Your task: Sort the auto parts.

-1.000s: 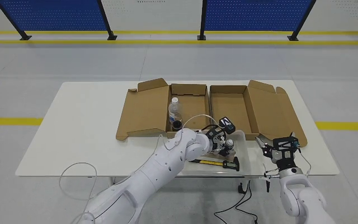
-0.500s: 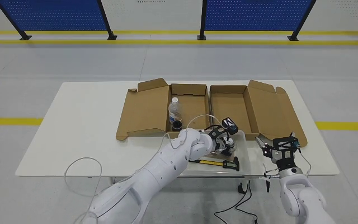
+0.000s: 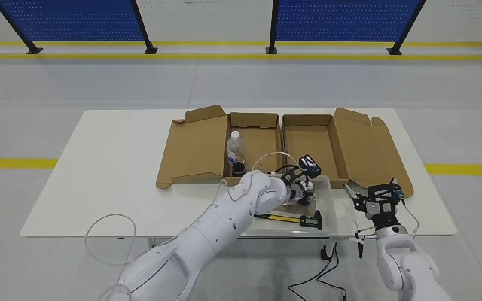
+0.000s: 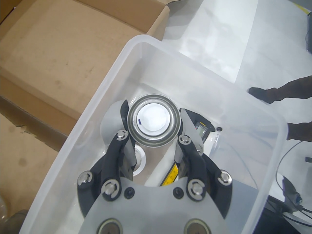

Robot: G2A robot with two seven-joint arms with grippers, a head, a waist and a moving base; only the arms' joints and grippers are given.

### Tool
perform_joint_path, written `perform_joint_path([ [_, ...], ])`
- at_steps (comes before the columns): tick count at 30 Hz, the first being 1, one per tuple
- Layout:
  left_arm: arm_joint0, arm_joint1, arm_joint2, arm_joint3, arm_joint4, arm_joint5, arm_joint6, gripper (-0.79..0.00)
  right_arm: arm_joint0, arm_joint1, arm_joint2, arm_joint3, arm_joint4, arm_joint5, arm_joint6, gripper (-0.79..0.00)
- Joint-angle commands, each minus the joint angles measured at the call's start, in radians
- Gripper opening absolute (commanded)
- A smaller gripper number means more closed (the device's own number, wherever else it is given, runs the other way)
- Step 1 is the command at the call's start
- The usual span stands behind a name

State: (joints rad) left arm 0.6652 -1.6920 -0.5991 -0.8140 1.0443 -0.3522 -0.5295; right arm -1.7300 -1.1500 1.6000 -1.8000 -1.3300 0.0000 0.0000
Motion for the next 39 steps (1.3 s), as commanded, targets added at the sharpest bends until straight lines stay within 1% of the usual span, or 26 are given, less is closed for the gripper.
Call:
perform_joint_path([
  [1, 0.016, 0.007, -0.010, -0.027, 0.007, 0.007, -0.007, -0.785, 0.000, 0.000, 0.000, 0.000, 0.000, 0.000, 0.000, 0.000],
  [9, 0.083, 0.048, -0.073, -0.178, 0.040, 0.011, -0.071, -0.785, 0.000, 0.000, 0.000, 0.000, 0.000, 0.000, 0.000, 0.000],
  [16, 0.177, 0.096, -0.161, -0.366, 0.074, 0.024, -0.129, -0.785, 0.000, 0.000, 0.000, 0.000, 0.000, 0.000, 0.000, 0.000],
  [17, 0.197, 0.106, -0.180, -0.410, 0.084, 0.025, -0.152, -0.785, 0.000, 0.000, 0.000, 0.000, 0.000, 0.000, 0.000, 0.000],
  [18, 0.207, 0.111, -0.189, -0.433, 0.092, 0.028, -0.168, -0.785, 0.000, 0.000, 0.000, 0.000, 0.000, 0.000, 0.000, 0.000],
  [19, 0.222, 0.119, -0.200, -0.471, 0.112, 0.029, -0.203, -0.785, 0.000, 0.000, 0.000, 0.000, 0.000, 0.000, 0.000, 0.000],
  [20, 0.247, 0.130, -0.218, -0.529, 0.126, 0.025, -0.249, -0.785, 0.000, 0.000, 0.000, 0.000, 0.000, 0.000, 0.000, 0.000],
  [21, 0.262, 0.136, -0.232, -0.560, 0.126, 0.029, -0.266, -0.785, 0.000, 0.000, 0.000, 0.000, 0.000, 0.000, 0.000, 0.000],
  [23, 0.316, 0.153, -0.278, -0.652, 0.120, 0.035, -0.317, -0.785, 0.000, 0.000, 0.000, 0.000, 0.000, 0.000, 0.000, 0.000],
  [24, 0.350, 0.165, -0.303, -0.712, 0.135, 0.030, -0.355, -0.785, 0.000, 0.000, 0.000, 0.000, 0.000, 0.000, 0.000, 0.000],
  [25, 0.369, 0.171, -0.317, -0.739, 0.135, 0.027, -0.371, -0.785, 0.000, 0.000, 0.000, 0.000, 0.000, 0.000, 0.000, 0.000],
  [26, 0.403, 0.181, -0.346, -0.793, 0.130, 0.025, -0.398, -0.785, 0.000, 0.000, 0.000, 0.000, 0.000, 0.000, 0.000, 0.000],
  [28, 0.442, 0.193, -0.378, -0.853, 0.136, 0.022, -0.431, -0.785, 0.000, 0.000, 0.000, 0.000, 0.000, 0.000, 0.000, 0.000],
  [29, 0.468, 0.201, -0.400, -0.899, 0.137, 0.017, -0.456, -0.785, 0.000, 0.000, 0.000, 0.000, 0.000, 0.000, 0.000, 0.000],
  [34, 0.534, 0.221, -0.464, -1.018, 0.117, 0.015, -0.492, -0.785, 0.000, 0.000, 0.000, 0.000, 0.000, 0.000, 0.000, 0.000],
  [36, 0.546, 0.226, -0.480, -1.038, 0.089, -0.002, -0.497, -0.785, 0.000, 0.000, 0.000, 0.000, 0.000, 0.000, 0.000, 0.000],
  [39, 0.547, 0.234, -0.501, -1.052, 0.096, -0.005, -0.509, -0.785, 0.000, 0.000, 0.000, 0.000, 0.000, 0.000, 0.000, 0.000],
])
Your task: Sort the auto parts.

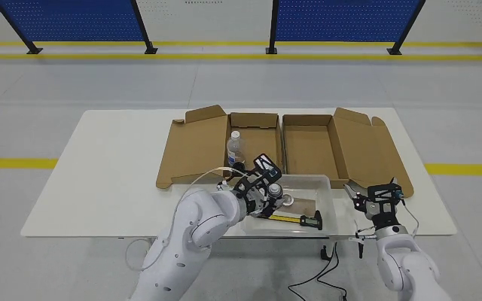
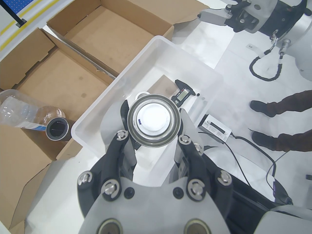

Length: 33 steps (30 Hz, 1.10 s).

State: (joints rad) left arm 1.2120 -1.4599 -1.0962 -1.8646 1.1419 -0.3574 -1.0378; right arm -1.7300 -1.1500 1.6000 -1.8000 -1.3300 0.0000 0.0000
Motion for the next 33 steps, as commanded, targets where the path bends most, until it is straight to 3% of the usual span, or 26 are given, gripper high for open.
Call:
perform_joint_path([
  [1, -0.001, 0.003, -0.007, -0.004, 0.000, -0.001, -0.004, -0.785, 0.000, 0.000, 0.000, 0.000, 0.000, 0.000, 0.000, 0.000],
  [8, -0.045, 0.008, 0.010, 0.035, -0.010, -0.005, 0.008, -0.785, 0.000, 0.000, 0.000, 0.000, 0.000, 0.000, 0.000, 0.000],
  [17, -0.166, 0.001, 0.061, 0.159, 0.081, 0.048, 0.095, -0.785, 0.000, 0.000, 0.000, 0.000, 0.000, 0.000, 0.000, 0.000],
  [26, -0.321, -0.030, 0.161, 0.396, 0.160, 0.146, 0.186, -0.785, 0.000, 0.000, 0.000, 0.000, 0.000, 0.000, 0.000, 0.000],
  [33, -0.400, -0.054, 0.201, 0.596, 0.170, 0.219, 0.260, -0.785, 0.000, 0.000, 0.000, 0.000, 0.000, 0.000, 0.000, 0.000],
])
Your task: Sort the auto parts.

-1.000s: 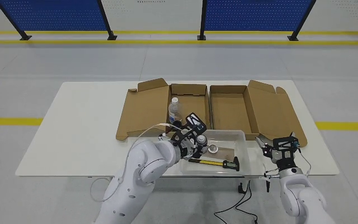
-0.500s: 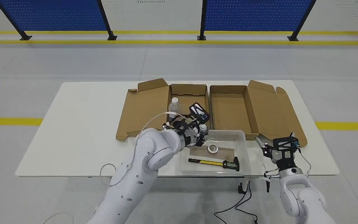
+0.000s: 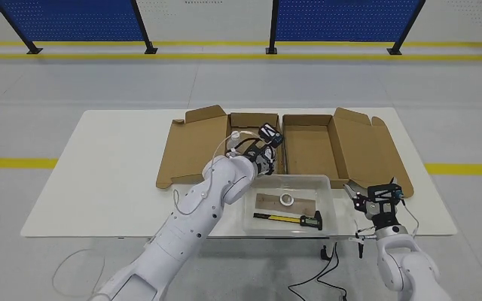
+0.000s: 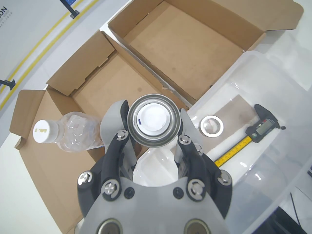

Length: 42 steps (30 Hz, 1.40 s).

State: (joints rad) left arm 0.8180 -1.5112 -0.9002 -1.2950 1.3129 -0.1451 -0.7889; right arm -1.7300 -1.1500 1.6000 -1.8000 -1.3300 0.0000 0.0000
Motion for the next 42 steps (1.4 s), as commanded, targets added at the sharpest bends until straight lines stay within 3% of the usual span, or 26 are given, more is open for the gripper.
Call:
perform_joint_path([
  [1, -0.013, -0.006, 0.012, 0.052, -0.003, 0.009, 0.017, -0.785, 0.000, 0.000, 0.000, 0.000, 0.000, 0.000, 0.000, 0.000],
  [9, -0.061, -0.028, 0.031, 0.211, -0.018, 0.048, 0.084, -0.785, 0.000, 0.000, 0.000, 0.000, 0.000, 0.000, 0.000, 0.000],
  [20, -0.118, -0.053, 0.054, 0.357, -0.031, 0.043, 0.140, -0.779, 0.000, 0.000, 0.000, 0.000, 0.000, 0.000, 0.000, 0.000],
  [21, -0.121, -0.055, 0.055, 0.368, -0.035, 0.043, 0.144, -0.674, 0.000, 0.000, 0.000, 0.000, 0.000, 0.000, 0.000, 0.000],
  [22, -0.123, -0.058, 0.057, 0.379, -0.039, 0.041, 0.146, -0.628, 0.000, 0.000, 0.000, 0.000, 0.000, 0.000, 0.000, 0.000],
  [24, -0.130, -0.062, 0.061, 0.398, -0.045, 0.040, 0.150, -0.610, 0.000, 0.000, 0.000, 0.000, 0.000, 0.000, 0.000, 0.000],
  [26, -0.136, -0.067, 0.063, 0.417, -0.050, 0.038, 0.156, -0.533, 0.000, 0.000, 0.000, 0.000, 0.000, 0.000, 0.000, 0.000],
  [27, -0.139, -0.069, 0.064, 0.428, -0.052, 0.038, 0.159, -0.446, 0.000, 0.000, 0.000, 0.000, 0.000, 0.000, 0.000, 0.000],
  [30, -0.149, -0.075, 0.067, 0.450, -0.059, 0.039, 0.163, -0.357, 0.000, 0.000, 0.000, 0.000, 0.000, 0.000, 0.000, 0.000],
  [31, -0.151, -0.076, 0.068, 0.455, -0.059, 0.039, 0.165, -0.296, 0.000, 0.000, 0.000, 0.000, 0.000, 0.000, 0.000, 0.000],
  [33, -0.156, -0.080, 0.071, 0.464, -0.057, 0.039, 0.165, -0.028, 0.000, 0.000, 0.000, 0.000, 0.000, 0.000, 0.000, 0.000],
  [34, -0.159, -0.081, 0.072, 0.467, -0.054, 0.041, 0.167, 0.000, 0.000, 0.000, 0.000, 0.000, 0.000, 0.000, 0.000, 0.000],
  [42, -0.166, -0.084, 0.070, 0.425, -0.034, 0.040, 0.146, 0.000, 0.000, 0.000, 0.000, 0.000, 0.000, 0.000, 0.000, 0.000],
])
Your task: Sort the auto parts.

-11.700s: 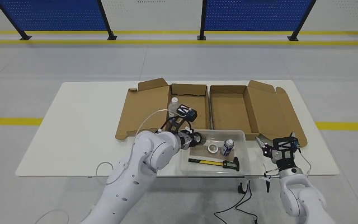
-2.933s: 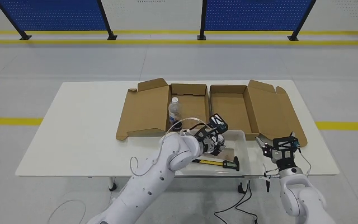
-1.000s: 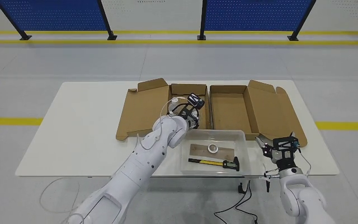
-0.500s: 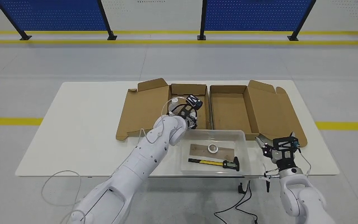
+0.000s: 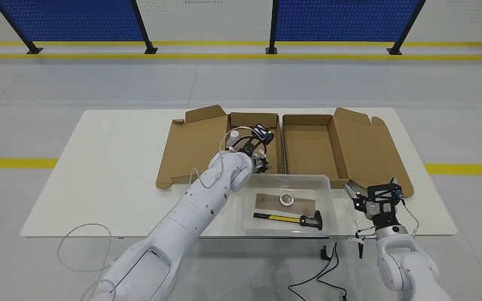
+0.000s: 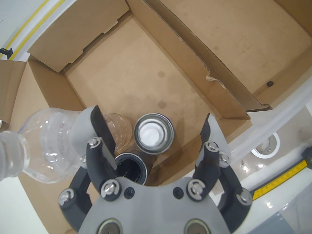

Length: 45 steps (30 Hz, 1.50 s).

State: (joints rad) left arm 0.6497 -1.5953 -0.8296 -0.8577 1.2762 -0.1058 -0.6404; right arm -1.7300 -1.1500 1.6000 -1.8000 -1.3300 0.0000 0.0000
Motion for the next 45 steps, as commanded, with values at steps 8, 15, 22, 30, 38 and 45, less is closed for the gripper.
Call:
perform_joint_path([
  [8, 0.093, 0.025, -0.042, -0.241, 0.062, 0.035, -0.027, 0.000, 0.000, 0.000, 0.000, 0.000, 0.000, 0.000, 0.000, 0.000],
  [15, 0.288, 0.072, -0.145, -0.568, 0.158, 0.080, -0.038, 0.000, 0.000, 0.000, 0.000, 0.000, 0.000, 0.000, 0.000, 0.000],
  [22, 0.512, 0.112, -0.263, -0.867, 0.252, 0.115, 0.006, 0.000, 0.000, 0.000, 0.000, 0.000, 0.000, 0.000, 0.000, 0.000],
  [30, 0.740, 0.142, -0.396, -1.102, 0.338, 0.173, 0.075, 0.000, 0.000, 0.000, 0.000, 0.000, 0.000, 0.000, 0.000, 0.000],
  [38, 0.861, 0.154, -0.462, -1.189, 0.382, 0.198, 0.096, 0.000, 0.000, 0.000, 0.000, 0.000, 0.000, 0.000, 0.000, 0.000],
  [45, 0.861, 0.154, -0.462, -1.189, 0.382, 0.198, 0.096, 0.000, 0.002, -0.003, -0.005, -0.024, 0.025, -0.024, 0.008, 0.000],
])
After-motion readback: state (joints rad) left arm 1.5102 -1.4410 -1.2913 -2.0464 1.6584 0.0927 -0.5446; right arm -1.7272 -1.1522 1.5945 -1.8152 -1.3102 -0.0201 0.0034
